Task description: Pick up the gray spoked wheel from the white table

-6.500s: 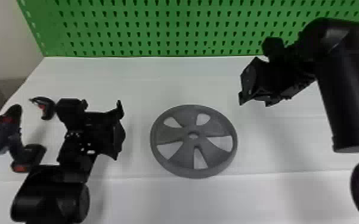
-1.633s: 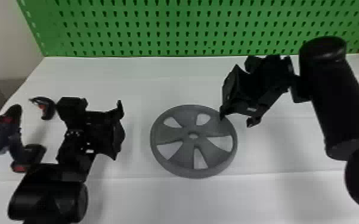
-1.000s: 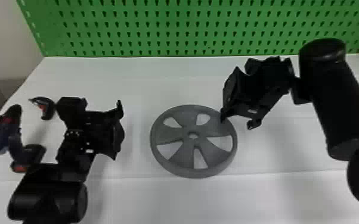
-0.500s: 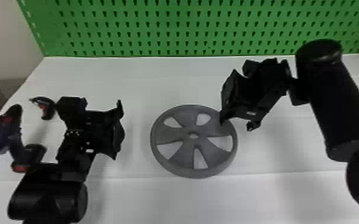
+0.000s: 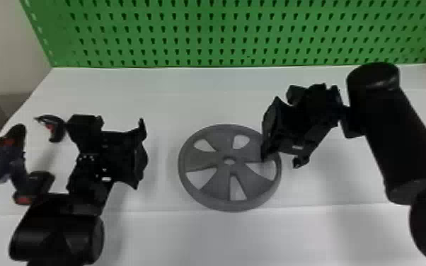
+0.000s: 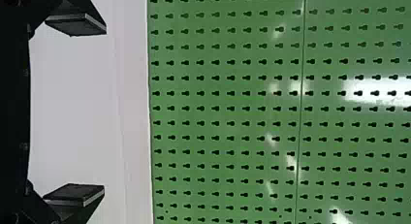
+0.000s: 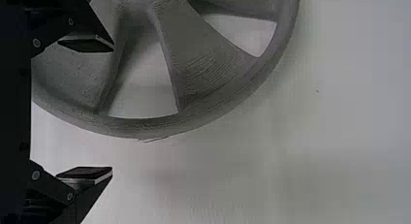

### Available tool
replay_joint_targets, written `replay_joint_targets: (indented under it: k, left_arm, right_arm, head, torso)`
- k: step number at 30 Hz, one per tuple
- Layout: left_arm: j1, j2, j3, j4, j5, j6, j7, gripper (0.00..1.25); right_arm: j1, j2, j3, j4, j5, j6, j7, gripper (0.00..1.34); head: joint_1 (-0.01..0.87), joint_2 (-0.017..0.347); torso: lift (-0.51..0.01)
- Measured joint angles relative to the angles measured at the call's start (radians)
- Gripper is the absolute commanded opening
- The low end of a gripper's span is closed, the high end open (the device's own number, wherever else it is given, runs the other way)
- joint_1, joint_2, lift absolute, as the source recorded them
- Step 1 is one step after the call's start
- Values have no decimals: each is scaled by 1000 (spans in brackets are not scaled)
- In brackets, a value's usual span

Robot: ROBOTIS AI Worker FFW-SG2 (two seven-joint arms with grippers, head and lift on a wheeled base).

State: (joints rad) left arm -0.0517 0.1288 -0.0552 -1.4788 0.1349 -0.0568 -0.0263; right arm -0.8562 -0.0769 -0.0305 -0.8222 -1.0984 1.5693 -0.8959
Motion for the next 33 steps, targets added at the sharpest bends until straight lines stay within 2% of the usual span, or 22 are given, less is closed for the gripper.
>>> replay_joint_targets:
  k: [15,24,33]
  left_arm:
    - [-1,0,-1,0,1,0,0,1120]
    - [-2,0,-2,0,2,0,0,1120]
    - [-1,0,0,0,2,0,0,1120]
  right_arm:
    - [21,-2,52,2,0,0,0,965]
    - [32,-2,55,5,0,-46,0,968]
    - [29,6,53,47,17,-100,0,970]
  head:
    - [767,35]
    - [767,35]
    - [767,35]
  torso:
    - [-107]
    - [-107]
    - [-107]
